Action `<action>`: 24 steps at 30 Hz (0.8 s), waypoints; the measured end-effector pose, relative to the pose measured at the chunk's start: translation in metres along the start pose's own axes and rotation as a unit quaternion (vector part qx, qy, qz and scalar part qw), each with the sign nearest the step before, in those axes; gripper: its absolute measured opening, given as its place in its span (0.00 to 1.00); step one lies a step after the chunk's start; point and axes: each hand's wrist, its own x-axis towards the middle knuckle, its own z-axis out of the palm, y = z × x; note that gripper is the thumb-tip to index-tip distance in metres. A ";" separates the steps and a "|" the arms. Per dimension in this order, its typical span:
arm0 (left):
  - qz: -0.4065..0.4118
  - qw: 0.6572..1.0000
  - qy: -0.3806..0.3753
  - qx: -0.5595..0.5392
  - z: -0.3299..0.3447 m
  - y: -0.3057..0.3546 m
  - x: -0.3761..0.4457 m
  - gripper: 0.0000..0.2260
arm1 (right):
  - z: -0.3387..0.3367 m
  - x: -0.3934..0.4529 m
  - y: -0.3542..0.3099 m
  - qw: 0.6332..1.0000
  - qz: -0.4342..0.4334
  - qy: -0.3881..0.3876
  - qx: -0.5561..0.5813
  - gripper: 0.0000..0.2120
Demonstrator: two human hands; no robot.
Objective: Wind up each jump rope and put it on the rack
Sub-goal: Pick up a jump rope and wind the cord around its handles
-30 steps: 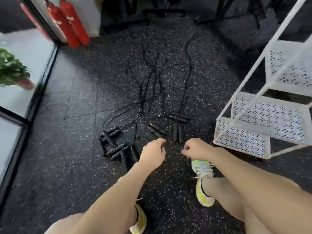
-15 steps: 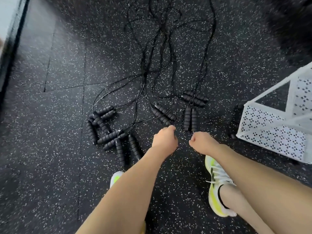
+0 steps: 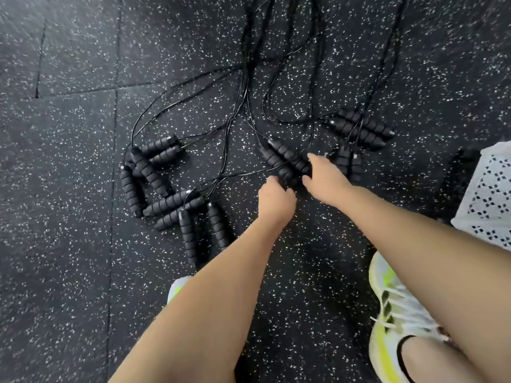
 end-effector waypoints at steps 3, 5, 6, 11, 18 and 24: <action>-0.031 0.997 0.016 -0.067 0.001 -0.004 0.018 0.19 | 0.010 0.019 -0.002 0.999 0.023 0.022 0.005 0.26; -0.044 0.991 0.028 -0.120 0.002 -0.007 0.028 0.17 | 0.018 0.026 -0.003 0.999 0.031 0.038 0.002 0.23; -0.050 0.988 0.032 -0.144 0.003 -0.008 0.031 0.17 | 0.023 0.027 -0.003 0.999 0.032 0.043 0.008 0.22; -0.075 0.981 0.029 -0.176 0.004 -0.007 0.029 0.16 | 0.028 0.010 0.004 0.996 0.035 0.007 0.083 0.15; -0.091 0.987 -0.014 -0.129 0.007 0.001 -0.013 0.19 | 0.004 -0.041 0.011 0.970 0.035 -0.129 0.203 0.08; -0.079 0.989 -0.041 -0.121 -0.016 0.021 -0.055 0.27 | -0.032 -0.083 -0.005 0.935 0.118 -0.201 0.267 0.09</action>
